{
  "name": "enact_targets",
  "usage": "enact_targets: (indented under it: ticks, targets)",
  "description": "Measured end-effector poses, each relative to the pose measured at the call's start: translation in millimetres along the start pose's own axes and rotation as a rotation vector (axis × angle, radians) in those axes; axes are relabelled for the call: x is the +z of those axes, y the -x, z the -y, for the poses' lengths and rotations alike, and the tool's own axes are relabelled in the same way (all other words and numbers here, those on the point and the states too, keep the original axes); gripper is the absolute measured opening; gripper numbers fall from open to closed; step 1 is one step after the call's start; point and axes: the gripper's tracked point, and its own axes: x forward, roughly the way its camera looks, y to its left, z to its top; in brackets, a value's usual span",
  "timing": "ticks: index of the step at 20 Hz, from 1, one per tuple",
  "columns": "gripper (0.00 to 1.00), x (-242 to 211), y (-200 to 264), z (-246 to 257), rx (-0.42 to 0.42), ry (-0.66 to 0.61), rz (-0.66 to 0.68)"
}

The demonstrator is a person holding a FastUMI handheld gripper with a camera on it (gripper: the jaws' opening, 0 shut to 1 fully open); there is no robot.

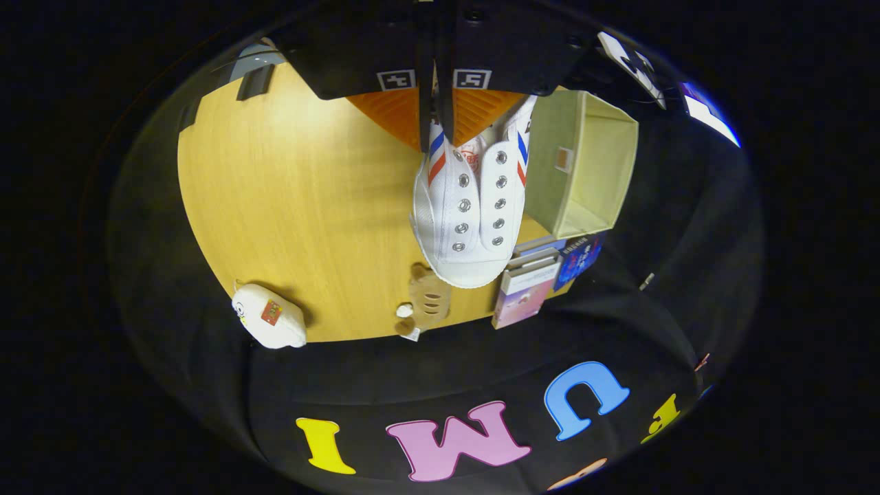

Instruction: Open the storage box then place both shoes into the box .Put the left shoe in first, then the right shoe, with the right side of both shoes facing outward in a uniform manner.

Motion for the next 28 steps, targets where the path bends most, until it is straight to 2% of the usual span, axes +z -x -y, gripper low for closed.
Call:
enact_targets:
  ticks: [3, 6, 11, 15, 21, 23, 26, 28]
  targets:
    - [0.05, 5, 1, -65, 0.068, -0.034, 0.004]
    - [0.05, 5, -1, -119, 0.101, -0.021, -0.001]
    - [0.05, -20, -34, -196, 0.14, -0.006, -0.052]
    - [0.05, -33, -61, -215, 0.094, 0.032, -0.067]
    - [0.05, -63, -95, -208, -0.005, 0.032, -0.105]
    - [0.07, -71, -101, -211, 0.0, 0.029, -0.126]
    - [0.42, -62, -96, -235, 0.078, 0.014, -0.097]
    - [0.66, -51, -88, -240, 0.098, 0.046, -0.06]
